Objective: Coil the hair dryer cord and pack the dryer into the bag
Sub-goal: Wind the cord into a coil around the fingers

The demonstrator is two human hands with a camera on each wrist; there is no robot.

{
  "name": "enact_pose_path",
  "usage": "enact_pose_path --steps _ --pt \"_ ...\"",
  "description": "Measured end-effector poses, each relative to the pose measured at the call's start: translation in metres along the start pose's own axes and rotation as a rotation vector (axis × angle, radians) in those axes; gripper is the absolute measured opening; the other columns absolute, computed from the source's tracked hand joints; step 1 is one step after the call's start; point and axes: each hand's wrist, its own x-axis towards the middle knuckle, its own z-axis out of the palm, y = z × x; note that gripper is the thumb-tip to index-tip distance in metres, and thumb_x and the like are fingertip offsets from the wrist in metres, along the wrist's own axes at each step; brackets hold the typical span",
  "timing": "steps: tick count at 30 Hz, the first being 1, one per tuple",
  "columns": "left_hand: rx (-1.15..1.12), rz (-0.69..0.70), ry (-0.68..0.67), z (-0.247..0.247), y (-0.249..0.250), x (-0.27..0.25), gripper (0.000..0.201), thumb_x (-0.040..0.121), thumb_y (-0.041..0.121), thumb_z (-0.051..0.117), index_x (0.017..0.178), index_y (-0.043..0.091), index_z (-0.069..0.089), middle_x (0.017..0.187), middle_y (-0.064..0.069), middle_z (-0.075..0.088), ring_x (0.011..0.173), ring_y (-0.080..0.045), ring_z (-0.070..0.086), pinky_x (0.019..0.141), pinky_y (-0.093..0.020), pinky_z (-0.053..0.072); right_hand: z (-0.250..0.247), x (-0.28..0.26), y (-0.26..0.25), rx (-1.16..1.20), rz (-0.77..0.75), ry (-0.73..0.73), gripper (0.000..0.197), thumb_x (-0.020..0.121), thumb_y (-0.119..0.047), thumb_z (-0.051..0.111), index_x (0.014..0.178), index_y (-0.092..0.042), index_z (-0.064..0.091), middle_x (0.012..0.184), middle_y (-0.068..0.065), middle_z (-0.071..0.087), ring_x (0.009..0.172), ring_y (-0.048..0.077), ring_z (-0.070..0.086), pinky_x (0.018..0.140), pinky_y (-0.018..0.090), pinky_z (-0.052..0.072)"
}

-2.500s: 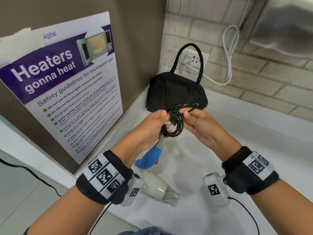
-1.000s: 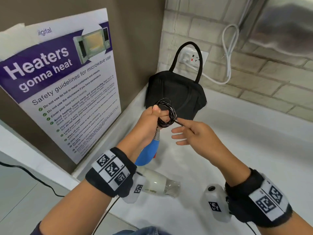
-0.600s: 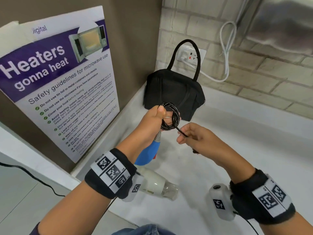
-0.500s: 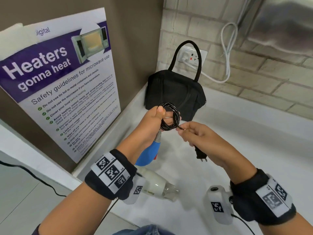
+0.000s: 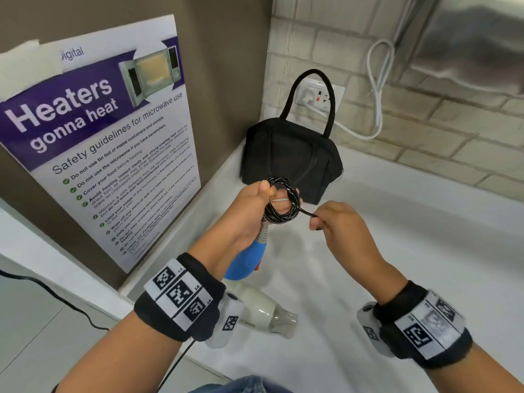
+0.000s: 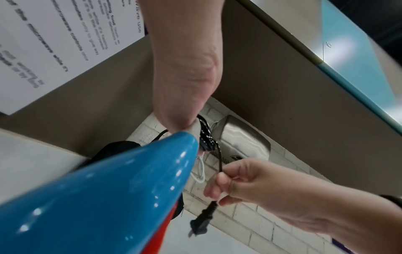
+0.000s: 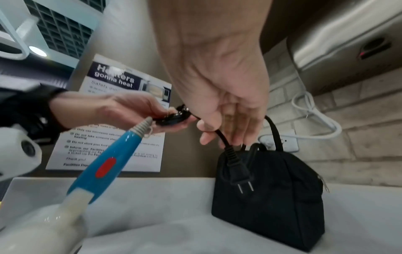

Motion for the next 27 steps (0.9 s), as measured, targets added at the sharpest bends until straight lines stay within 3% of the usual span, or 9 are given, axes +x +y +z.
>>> enact_pose_path --steps 2,6,9,11,13,16,19,24,27 --pt "0.000 0.002 0.006 0.002 -0.002 0.000 0.042 0.103 0.026 0.024 0.107 0.007 0.061 0.099 -0.006 0.072 0.097 -0.017 0.068 0.090 -0.025 0.050 0.006 0.004 0.001 0.024 0.088 0.027 0.014 0.088 -0.010 0.059 0.077 -0.005 0.066 0.089 0.004 0.057 0.081 0.024 0.055 0.066 0.028 0.043" --pt "-0.093 -0.020 0.024 0.006 -0.003 -0.001 0.041 0.103 0.023 0.024 0.108 0.001 0.059 0.094 -0.004 0.071 0.079 -0.010 0.070 0.073 -0.016 0.055 0.013 0.013 0.004 0.085 0.210 0.031 0.024 0.095 -0.013 0.048 0.088 -0.005 0.070 0.095 0.013 0.059 0.077 0.028 0.061 0.073 0.035 0.050" --pt "-0.032 0.009 0.066 0.008 -0.007 0.000 0.039 0.103 0.022 0.024 0.098 0.011 0.061 0.101 -0.004 0.069 0.098 -0.016 0.064 0.093 -0.028 0.046 0.012 0.015 -0.009 0.589 0.401 0.053 0.029 0.096 -0.007 0.044 0.088 -0.015 0.070 0.090 0.009 0.069 0.080 0.017 0.068 0.081 0.030 0.056" --pt "0.060 0.025 0.112 0.010 -0.009 0.001 0.042 0.103 0.024 0.024 0.085 0.021 0.062 0.105 -0.002 0.070 0.105 -0.015 0.061 0.097 -0.029 0.041 0.010 0.015 -0.018 0.964 0.521 0.047 0.030 0.097 -0.006 0.043 0.087 -0.017 0.068 0.091 0.009 0.071 0.082 0.013 0.071 0.080 0.023 0.057" --pt "0.119 0.034 0.150 0.012 -0.010 0.001 0.043 0.103 0.026 0.023 0.092 0.019 0.064 0.111 -0.005 0.068 0.108 -0.019 0.060 0.094 -0.029 0.044 0.007 0.018 -0.022 1.199 0.589 0.017 0.026 0.097 -0.007 0.044 0.092 -0.012 0.069 0.099 0.010 0.072 0.089 0.013 0.070 0.080 0.020 0.056" --pt "0.180 0.049 0.187 0.016 -0.007 -0.002 0.040 0.103 0.026 0.023 0.115 0.011 0.059 0.108 -0.003 0.064 0.100 -0.015 0.058 0.076 -0.019 0.043 0.001 0.021 -0.022 1.404 0.647 -0.005 0.020 0.095 -0.013 0.050 0.096 -0.007 0.069 0.104 0.010 0.071 0.098 0.016 0.069 0.086 0.024 0.055" --pt "0.210 0.066 0.195 0.018 -0.007 -0.002 0.033 0.101 0.024 0.029 0.120 0.014 0.054 0.114 -0.002 0.059 0.104 -0.016 0.054 0.082 -0.022 0.040 -0.003 0.021 -0.026 1.570 0.656 -0.026 0.019 0.093 -0.013 0.052 0.097 -0.005 0.068 0.095 0.007 0.074 0.090 0.013 0.070 0.078 0.021 0.057" --pt "0.183 0.030 0.152 0.018 -0.011 -0.001 0.035 0.102 0.029 0.031 0.120 0.016 0.056 0.120 -0.004 0.062 0.113 -0.019 0.056 0.096 -0.031 0.043 -0.004 0.018 -0.029 1.631 0.762 -0.117 0.013 0.091 -0.023 0.057 0.086 -0.017 0.067 0.079 -0.004 0.072 0.071 0.006 0.067 0.074 0.023 0.052" --pt "0.168 0.024 0.119 0.019 -0.011 -0.002 0.039 0.102 0.031 0.026 0.115 0.015 0.060 0.120 -0.006 0.063 0.115 -0.019 0.056 0.099 -0.032 0.042 -0.001 0.016 -0.033 1.701 0.867 -0.162 0.013 0.090 -0.011 0.057 0.079 -0.016 0.064 0.070 -0.002 0.067 0.064 0.007 0.060 0.071 0.022 0.046"
